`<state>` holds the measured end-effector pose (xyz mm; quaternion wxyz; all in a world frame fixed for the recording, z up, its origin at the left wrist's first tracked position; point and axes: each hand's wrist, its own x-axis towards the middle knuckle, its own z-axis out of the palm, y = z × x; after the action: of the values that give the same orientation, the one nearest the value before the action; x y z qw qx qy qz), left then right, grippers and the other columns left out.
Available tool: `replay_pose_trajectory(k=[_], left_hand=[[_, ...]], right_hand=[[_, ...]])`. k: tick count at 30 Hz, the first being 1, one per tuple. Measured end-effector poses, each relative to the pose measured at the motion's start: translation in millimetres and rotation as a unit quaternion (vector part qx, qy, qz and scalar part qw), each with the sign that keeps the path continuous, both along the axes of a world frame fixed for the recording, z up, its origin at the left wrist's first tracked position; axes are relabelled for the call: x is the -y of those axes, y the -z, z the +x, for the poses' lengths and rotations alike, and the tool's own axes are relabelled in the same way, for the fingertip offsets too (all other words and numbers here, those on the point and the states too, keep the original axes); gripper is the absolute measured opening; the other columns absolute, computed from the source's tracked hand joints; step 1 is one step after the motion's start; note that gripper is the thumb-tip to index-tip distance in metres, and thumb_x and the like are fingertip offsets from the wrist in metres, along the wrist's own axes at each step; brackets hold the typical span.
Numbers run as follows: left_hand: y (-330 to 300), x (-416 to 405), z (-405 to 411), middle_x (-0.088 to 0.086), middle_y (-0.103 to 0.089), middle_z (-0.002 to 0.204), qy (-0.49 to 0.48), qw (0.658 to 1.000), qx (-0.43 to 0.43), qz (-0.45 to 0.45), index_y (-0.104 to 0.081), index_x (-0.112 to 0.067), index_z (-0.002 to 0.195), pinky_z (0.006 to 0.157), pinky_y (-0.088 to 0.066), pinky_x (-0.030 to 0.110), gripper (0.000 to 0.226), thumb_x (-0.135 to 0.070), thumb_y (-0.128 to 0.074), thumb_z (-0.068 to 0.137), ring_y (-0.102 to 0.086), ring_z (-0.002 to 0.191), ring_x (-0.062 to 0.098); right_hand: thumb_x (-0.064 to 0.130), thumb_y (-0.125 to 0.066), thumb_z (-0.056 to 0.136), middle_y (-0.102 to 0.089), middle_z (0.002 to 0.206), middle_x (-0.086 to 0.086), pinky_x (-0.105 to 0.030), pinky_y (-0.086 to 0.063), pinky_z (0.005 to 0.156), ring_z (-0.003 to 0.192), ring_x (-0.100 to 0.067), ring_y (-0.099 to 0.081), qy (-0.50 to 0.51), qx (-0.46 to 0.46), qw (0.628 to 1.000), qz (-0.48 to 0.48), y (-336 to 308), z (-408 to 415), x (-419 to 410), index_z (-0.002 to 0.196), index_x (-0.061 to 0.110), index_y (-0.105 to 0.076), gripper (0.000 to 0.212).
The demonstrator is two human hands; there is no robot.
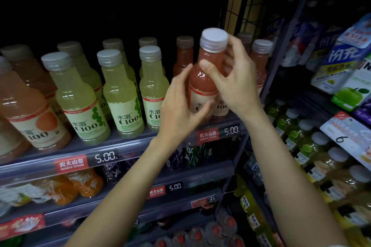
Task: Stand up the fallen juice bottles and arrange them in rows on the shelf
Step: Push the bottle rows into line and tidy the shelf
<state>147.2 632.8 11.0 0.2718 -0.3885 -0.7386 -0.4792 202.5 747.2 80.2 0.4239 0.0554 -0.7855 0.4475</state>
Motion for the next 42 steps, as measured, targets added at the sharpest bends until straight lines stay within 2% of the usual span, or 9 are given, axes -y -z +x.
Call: replay_pose_trajectory(k=[10, 16, 21, 26, 30, 33, 37, 40, 42], left_hand=[[4.5, -10.5, 0.4, 0.012, -0.055, 0.13, -0.123, 0.992, 0.024, -0.019, -0.031, -0.008, 0.146, 0.082, -0.048, 0.028, 0.079, -0.022, -0.075, 0.082, -0.057, 0.114, 0.025], [13.9, -10.4, -4.2, 0.02, -0.062, 0.113, -0.141, 0.988, 0.016, -0.066, -0.036, -0.001, 0.142, 0.06, -0.05, 0.037, 0.073, -0.023, -0.074, 0.084, -0.066, 0.085, 0.034], [21.3, -12.7, -3.6, 0.021, -0.058, 0.12, -0.152, 0.984, 0.032, -0.085, -0.024, -0.004, 0.149, 0.069, -0.055, 0.048, 0.078, -0.025, -0.068, 0.088, -0.063, 0.096, 0.037], [23.0, -17.3, 0.5, 0.023, -0.047, 0.138, -0.151, 0.986, 0.029, -0.071, -0.023, 0.001, 0.148, 0.079, -0.053, 0.042, 0.073, -0.02, -0.063, 0.09, -0.057, 0.115, 0.035], [21.3, -19.3, 2.2, 0.017, -0.034, 0.148, -0.105, 0.989, 0.098, -0.022, -0.015, -0.005, 0.151, 0.103, -0.038, 0.034, 0.075, -0.026, -0.059, 0.093, -0.038, 0.135, 0.028], [12.5, -21.0, 2.8, 0.013, -0.026, 0.154, -0.026, 0.988, 0.141, 0.06, -0.015, -0.006, 0.15, 0.114, -0.027, 0.028, 0.073, -0.03, -0.055, 0.094, -0.027, 0.14, 0.017], [-6.9, -24.1, -10.4, 0.003, -0.029, 0.149, -0.003, 0.987, 0.121, 0.103, -0.018, -0.003, 0.149, 0.102, -0.032, 0.01, 0.076, -0.032, -0.057, 0.091, -0.034, 0.124, -0.014], [-18.2, -28.3, -22.0, 0.012, -0.025, 0.154, -0.005, 0.992, 0.112, 0.053, -0.014, -0.006, 0.151, 0.106, -0.041, 0.035, 0.083, -0.039, -0.058, 0.089, -0.043, 0.133, 0.017], [-27.6, -31.1, -24.3, 0.012, -0.026, 0.155, 0.017, 0.987, 0.144, 0.072, -0.017, -0.008, 0.15, 0.112, -0.033, 0.037, 0.077, -0.047, -0.048, 0.092, -0.035, 0.139, 0.022]], right_hand=[[0.017, -0.064, 0.087, -0.052, 0.119, 0.0, -0.028, -0.046, 0.099, 0.114, -0.013, -0.055, -0.033, 0.075, 0.997, -0.014, 12.0, -40.3, -9.3, 0.131, 0.004, -0.036, 0.054], [0.018, -0.063, 0.088, -0.058, 0.119, -0.002, -0.037, -0.047, 0.099, 0.113, -0.015, -0.058, -0.019, 0.114, 0.993, 0.009, 15.9, -49.8, -6.8, 0.133, 0.004, -0.038, 0.053], [0.018, -0.062, 0.09, -0.06, 0.109, 0.003, -0.032, -0.049, 0.095, 0.104, -0.01, -0.059, -0.006, 0.128, 0.991, 0.048, 17.0, -52.6, -5.1, 0.136, 0.002, -0.038, 0.055], [0.019, -0.063, 0.09, -0.063, 0.109, -0.003, -0.038, -0.05, 0.094, 0.103, -0.019, -0.063, -0.004, 0.134, 0.99, 0.036, 18.4, -54.9, -4.3, 0.138, 0.004, -0.036, 0.057], [0.022, -0.06, 0.091, -0.06, 0.124, -0.008, -0.036, -0.047, 0.099, 0.113, -0.016, -0.059, -0.016, 0.153, 0.987, 0.047, 17.6, -55.2, -3.8, 0.145, 0.005, -0.027, 0.066], [0.023, -0.057, 0.094, -0.055, 0.131, -0.013, -0.031, -0.045, 0.101, 0.12, -0.018, -0.054, -0.006, 0.146, 0.988, 0.049, 16.5, -46.2, -7.0, 0.148, 0.007, -0.023, 0.066], [0.012, -0.049, 0.096, -0.058, 0.126, -0.007, -0.024, -0.047, 0.097, 0.115, -0.009, -0.056, 0.071, 0.025, 0.994, 0.074, 11.0, -26.0, -16.1, 0.132, 0.005, -0.048, 0.037], [0.012, -0.048, 0.096, -0.061, 0.118, -0.005, -0.033, -0.051, 0.091, 0.108, -0.011, -0.059, 0.11, 0.018, 0.987, 0.117, 6.4, -15.8, -21.5, 0.12, 0.008, -0.059, 0.027], [0.015, -0.051, 0.095, -0.061, 0.119, -0.005, -0.034, -0.052, 0.09, 0.106, -0.013, -0.06, 0.126, 0.046, 0.983, 0.126, 9.5, -11.3, -21.1, 0.121, 0.008, -0.058, 0.028]])
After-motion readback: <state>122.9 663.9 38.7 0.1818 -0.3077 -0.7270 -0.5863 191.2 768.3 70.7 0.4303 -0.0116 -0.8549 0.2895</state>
